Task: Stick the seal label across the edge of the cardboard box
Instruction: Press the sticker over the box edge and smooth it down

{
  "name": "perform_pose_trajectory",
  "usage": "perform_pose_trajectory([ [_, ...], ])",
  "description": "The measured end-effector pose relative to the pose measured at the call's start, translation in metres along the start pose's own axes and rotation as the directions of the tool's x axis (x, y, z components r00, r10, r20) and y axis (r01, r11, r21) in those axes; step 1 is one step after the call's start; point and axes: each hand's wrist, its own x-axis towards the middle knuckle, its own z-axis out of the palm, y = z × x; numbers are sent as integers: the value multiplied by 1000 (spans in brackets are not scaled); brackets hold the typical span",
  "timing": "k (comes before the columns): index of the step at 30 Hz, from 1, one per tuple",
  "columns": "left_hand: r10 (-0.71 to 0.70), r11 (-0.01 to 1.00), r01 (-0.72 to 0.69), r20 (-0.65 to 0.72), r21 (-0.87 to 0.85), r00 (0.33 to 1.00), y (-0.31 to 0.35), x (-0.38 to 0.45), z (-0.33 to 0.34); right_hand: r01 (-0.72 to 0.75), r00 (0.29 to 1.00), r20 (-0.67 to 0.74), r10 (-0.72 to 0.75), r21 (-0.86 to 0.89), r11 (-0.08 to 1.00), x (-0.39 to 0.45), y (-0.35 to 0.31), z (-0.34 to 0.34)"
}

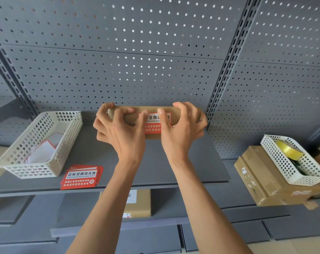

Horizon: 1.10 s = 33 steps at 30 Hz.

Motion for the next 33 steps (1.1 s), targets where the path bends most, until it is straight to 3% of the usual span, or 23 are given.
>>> perform_pose_trajectory([
  [18, 89, 996, -90, 84, 12, 993, -12, -1, -8, 25, 1000, -16, -25, 30, 999, 1, 10, -2],
  [26, 131, 990, -137, 116, 39, 985, -12, -1, -12, 84, 991, 104, -81, -26, 996, 0, 10, -8],
  [33, 137, 989, -144, 145, 41, 980, -15, 1, -14, 73, 991, 113, -75, 16, 997, 0, 11, -11],
])
